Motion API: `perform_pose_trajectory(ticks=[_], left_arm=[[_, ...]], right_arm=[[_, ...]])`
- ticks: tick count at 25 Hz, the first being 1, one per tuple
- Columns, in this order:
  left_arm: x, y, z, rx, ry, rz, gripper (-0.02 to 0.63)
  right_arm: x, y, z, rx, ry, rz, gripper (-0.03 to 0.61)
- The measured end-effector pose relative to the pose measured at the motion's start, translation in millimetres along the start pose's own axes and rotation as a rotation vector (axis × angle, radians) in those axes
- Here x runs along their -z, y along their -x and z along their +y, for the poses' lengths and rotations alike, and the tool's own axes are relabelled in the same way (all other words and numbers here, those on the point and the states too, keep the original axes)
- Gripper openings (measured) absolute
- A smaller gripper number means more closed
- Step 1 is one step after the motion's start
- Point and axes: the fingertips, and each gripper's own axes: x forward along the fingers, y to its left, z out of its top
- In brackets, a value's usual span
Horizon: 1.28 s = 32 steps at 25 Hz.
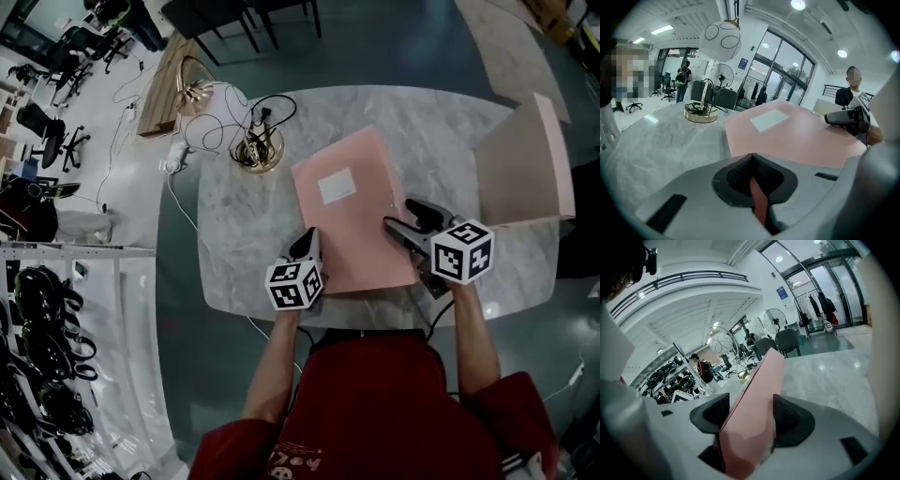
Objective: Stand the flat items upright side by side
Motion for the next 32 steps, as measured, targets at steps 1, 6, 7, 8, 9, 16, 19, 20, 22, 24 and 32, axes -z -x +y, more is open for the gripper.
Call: perform_pose_trajectory(ticks=[1,6,7,8,9,16,19,20,22,24,32], left_arm=[[0.3,-3.3,-5.3,0.011,0.013,-0.009,0.003],[0.4,-14.6,-26.2,0.039,0.038,-0.030,0.003],[0.1,-16.3,-29.6,0.047,0.038,-0.028,0.003],[0.0,-18.2,-32.5,0.054,0.036,-0.026,0.003],[0.1,-20.4,-34.8,0.059,0.035,-0.025,0.003],[0.7,-28.3,-46.6,0.071,0.062,-0.036,0.003],[0.6,-29.1,-47.5,0.068,0.079,-0.053,0.003],[0.8,-29.2,-47.0,0.067,0.091,-0.061,0.003],[1.1,-29.4,-46.6,0.064,0.108,-0.071,0.003],[0.9,-30.6,-47.2,0.065,0.107,-0.074,0.003],[5.9,-40.2,-46.2,0.075,0.088,-0.068,0.003]], right_arm=[[-4.4,5.4,-0.8,0.011,0.007,-0.011,0.285],[-21.5,27.2,2.7,0.041,0.030,-0.036,0.284],[-25.6,31.1,5.1,0.041,0.027,-0.047,0.284],[-29.8,34.3,7.4,0.040,0.023,-0.057,0.283],[-33.6,36.5,9.2,0.040,0.021,-0.065,0.283],[-50.1,43.9,13.5,0.052,-0.013,-0.082,0.285],[-51.2,43.1,9.4,0.068,-0.066,-0.082,0.295],[-51.3,42.5,8.1,0.070,-0.086,-0.084,0.298],[-52.0,40.8,5.2,0.079,-0.116,-0.083,0.307],[-54.0,39.1,0.6,0.101,-0.132,-0.076,0.307],[-37.0,12.4,-8.6,0.087,-0.269,0.073,0.319]])
